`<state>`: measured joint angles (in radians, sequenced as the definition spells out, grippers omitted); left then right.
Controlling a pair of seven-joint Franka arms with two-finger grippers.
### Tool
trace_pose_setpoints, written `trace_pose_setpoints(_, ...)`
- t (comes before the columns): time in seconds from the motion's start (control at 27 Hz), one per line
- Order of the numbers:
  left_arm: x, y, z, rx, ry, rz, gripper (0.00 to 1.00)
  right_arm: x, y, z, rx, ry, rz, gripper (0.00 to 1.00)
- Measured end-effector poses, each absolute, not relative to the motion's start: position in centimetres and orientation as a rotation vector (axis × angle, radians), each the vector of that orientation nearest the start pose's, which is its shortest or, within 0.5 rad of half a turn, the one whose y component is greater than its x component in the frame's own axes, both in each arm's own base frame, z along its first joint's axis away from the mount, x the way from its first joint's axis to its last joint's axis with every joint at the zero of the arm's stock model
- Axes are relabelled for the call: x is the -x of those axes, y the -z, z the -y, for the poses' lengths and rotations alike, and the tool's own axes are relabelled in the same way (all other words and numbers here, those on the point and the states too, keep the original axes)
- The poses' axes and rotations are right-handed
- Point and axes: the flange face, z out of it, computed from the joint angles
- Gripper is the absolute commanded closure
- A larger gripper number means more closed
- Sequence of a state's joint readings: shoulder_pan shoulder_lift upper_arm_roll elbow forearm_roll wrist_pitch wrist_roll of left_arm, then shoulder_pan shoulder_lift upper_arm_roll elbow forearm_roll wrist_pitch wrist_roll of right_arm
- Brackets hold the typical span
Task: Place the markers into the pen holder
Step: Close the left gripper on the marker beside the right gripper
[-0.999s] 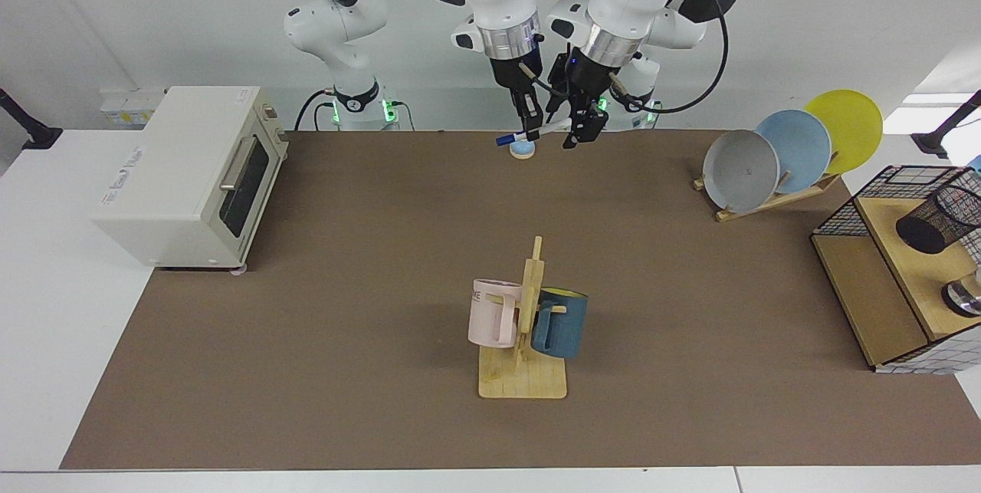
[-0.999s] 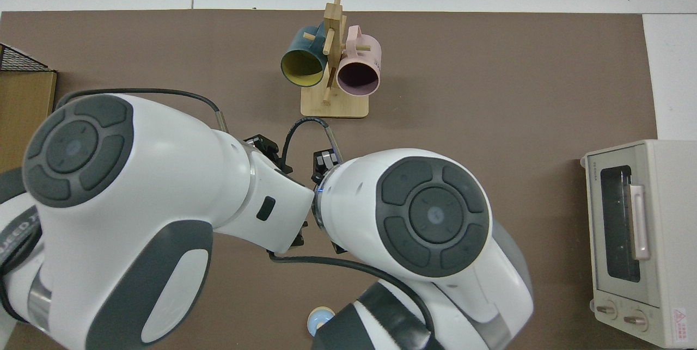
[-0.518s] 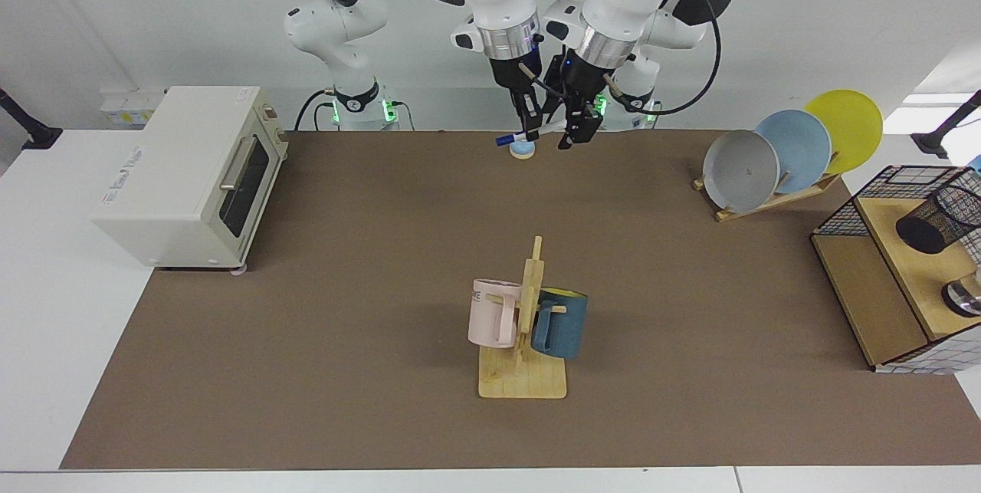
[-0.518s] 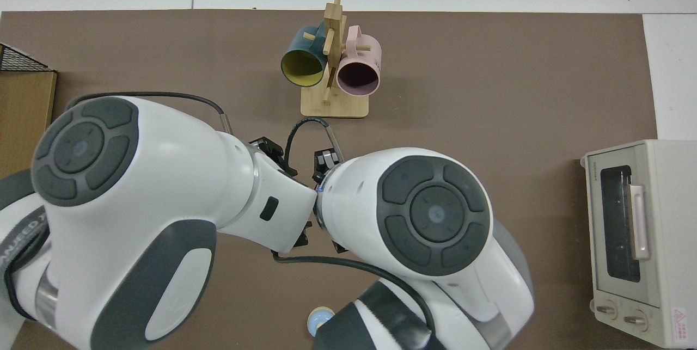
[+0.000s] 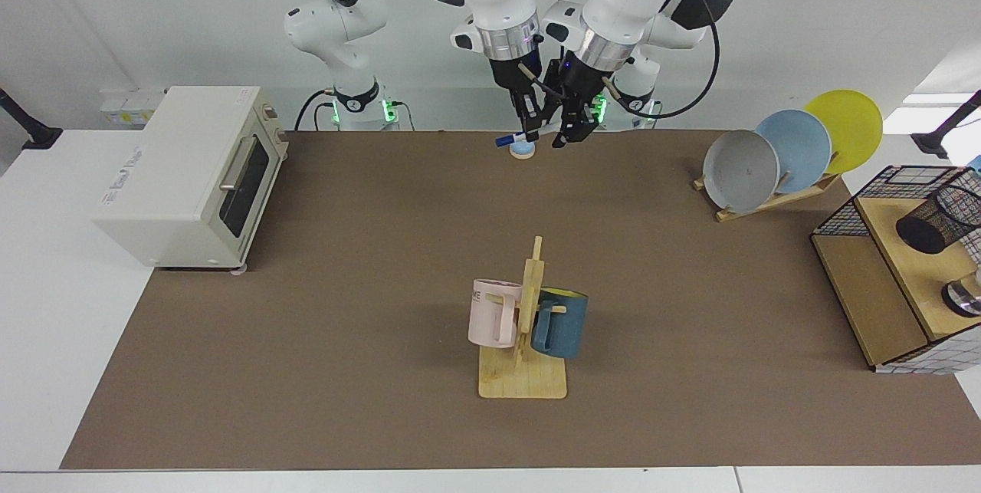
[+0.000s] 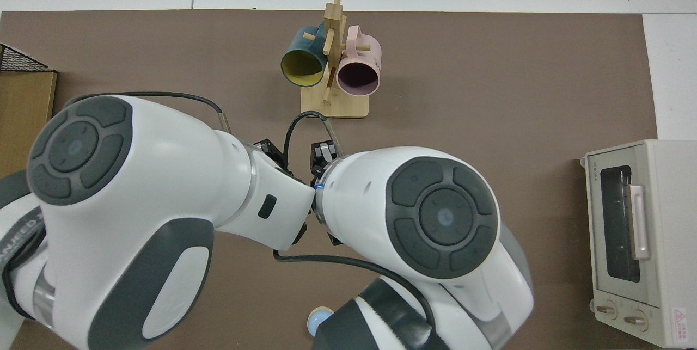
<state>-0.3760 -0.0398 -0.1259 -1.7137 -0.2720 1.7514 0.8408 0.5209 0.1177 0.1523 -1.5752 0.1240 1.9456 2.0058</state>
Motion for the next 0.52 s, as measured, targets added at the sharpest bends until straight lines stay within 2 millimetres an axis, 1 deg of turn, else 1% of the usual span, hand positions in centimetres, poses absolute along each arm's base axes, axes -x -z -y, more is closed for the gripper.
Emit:
trace_pose_setpoints(0.04, -47.6, -59.77, 28.99, 2.689, 0.205, -2.052, 0.56, -48.48, -59.25, -39.02, 2.215, -0.109, -1.805, 1.0)
trace_pose_setpoints(0.11, -47.6, -59.77, 28.99, 2.69, 0.205, -2.052, 0.62, -48.53, -59.28, -39.01, 2.211, -0.108, -1.804, 1.0)
trace_pose_setpoints(0.26, -47.61, -59.77, 28.98, 2.691, 0.205, -2.051, 0.69, -48.57, -59.29, -39.01, 2.207, -0.107, -1.804, 1.0)
trace_pose_setpoints(0.52, -47.84, -59.9, 29.0, 2.691, 0.237, -2.042, 0.69, -48.62, -59.39, -39.09, 2.198, -0.108, -1.8, 1.0)
